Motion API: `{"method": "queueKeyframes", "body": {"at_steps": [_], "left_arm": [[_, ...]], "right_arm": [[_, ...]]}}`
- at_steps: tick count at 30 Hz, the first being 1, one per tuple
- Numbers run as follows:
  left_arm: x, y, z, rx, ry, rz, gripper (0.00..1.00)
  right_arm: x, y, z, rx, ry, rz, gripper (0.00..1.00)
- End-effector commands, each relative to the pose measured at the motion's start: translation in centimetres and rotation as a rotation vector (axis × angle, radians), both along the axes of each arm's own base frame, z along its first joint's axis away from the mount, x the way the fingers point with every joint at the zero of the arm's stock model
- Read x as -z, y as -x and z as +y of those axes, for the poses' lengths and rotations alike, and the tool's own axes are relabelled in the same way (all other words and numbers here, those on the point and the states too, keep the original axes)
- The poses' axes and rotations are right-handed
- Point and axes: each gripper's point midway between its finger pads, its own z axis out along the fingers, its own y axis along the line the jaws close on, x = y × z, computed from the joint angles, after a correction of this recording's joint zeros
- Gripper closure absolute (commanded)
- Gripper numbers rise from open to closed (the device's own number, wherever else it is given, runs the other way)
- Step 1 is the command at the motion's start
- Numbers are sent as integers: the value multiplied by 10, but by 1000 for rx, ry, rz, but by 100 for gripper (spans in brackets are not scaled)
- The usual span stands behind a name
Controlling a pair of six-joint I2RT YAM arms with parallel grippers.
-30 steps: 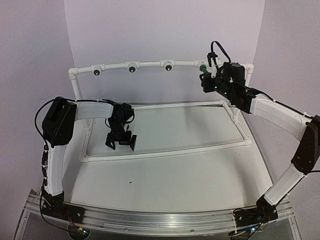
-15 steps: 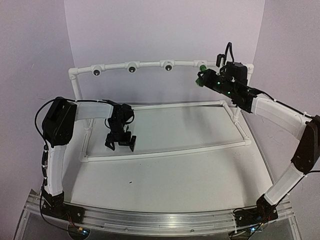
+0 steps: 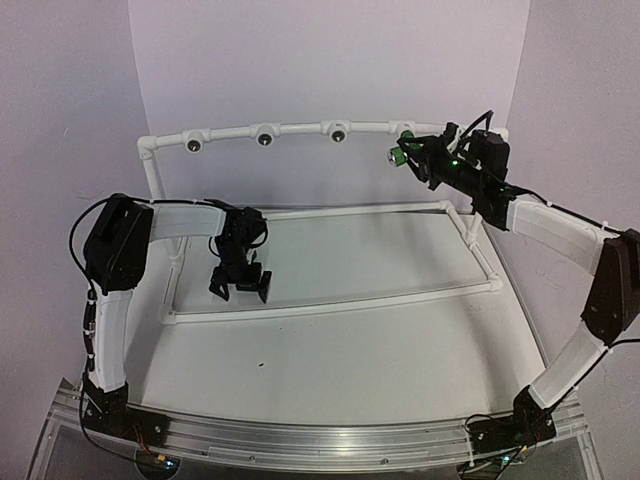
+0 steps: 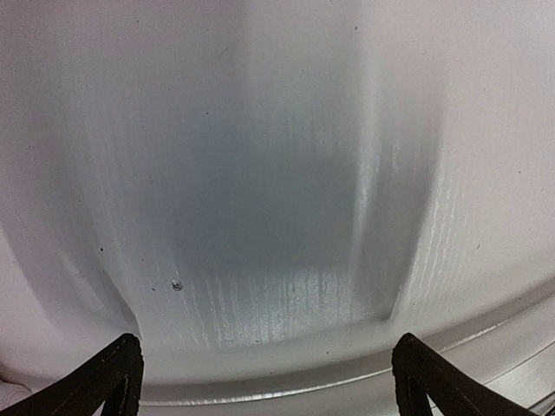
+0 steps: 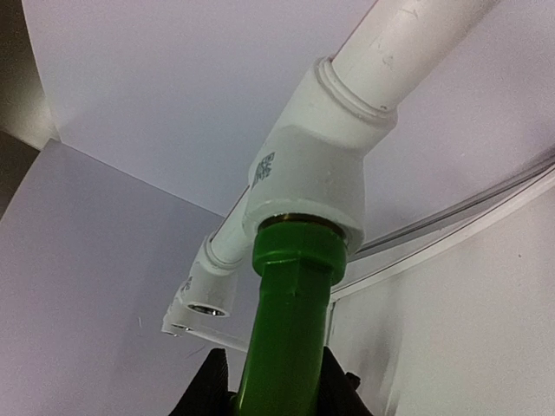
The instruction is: Install the water faucets
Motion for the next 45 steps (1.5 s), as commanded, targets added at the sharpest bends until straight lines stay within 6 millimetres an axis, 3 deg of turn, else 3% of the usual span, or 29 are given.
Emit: {"method": "queueKeyframes", "body": {"at_steps": [1, 10, 12, 14, 16, 18, 21, 26, 28, 34, 37, 42, 45], "left_arm": [[-20, -4, 3, 1, 1, -32, 0], [-21, -4, 3, 0, -7, -27, 0], [-23, -4, 3, 0, -7, -28, 0], [-23, -4, 3, -1, -8, -28, 0], [-23, -5, 3, -2, -7, -27, 0], [-23, -5, 2, -2, -6, -28, 0], [-23, -7, 1, -5, -2, -32, 0], [-22, -7, -1, -9, 6, -32, 0], [-22, -7, -1, -10, 8, -33, 0], [-21, -5, 0, -13, 11, -36, 0], [-22, -5, -1, -9, 18, -40, 0], [-22, -7, -4, -2, 29, -45, 0], [-22, -8, -5, 0, 35, -46, 0]], "right_arm": [[-12, 13, 13, -141, -157, 57, 83], [-15, 14, 2, -154, -281, 166, 82], [-19, 15, -2, -151, -302, 177, 70], [-23, 18, -2, -157, -300, 165, 42], [-22, 21, -2, -165, -274, 145, 21], [-14, 24, -2, -170, -237, 130, 10], [-4, 32, -2, -179, -165, 87, 2], [17, 48, -16, -168, -52, 25, 2], [16, 58, -24, -162, -7, -22, 2], [35, 75, -46, -125, 479, -131, 2], [31, 85, -60, -149, 797, -258, 2], [-14, 91, -87, -76, 1198, -495, 2], [-34, 88, -92, -44, 1384, -575, 2]]}}
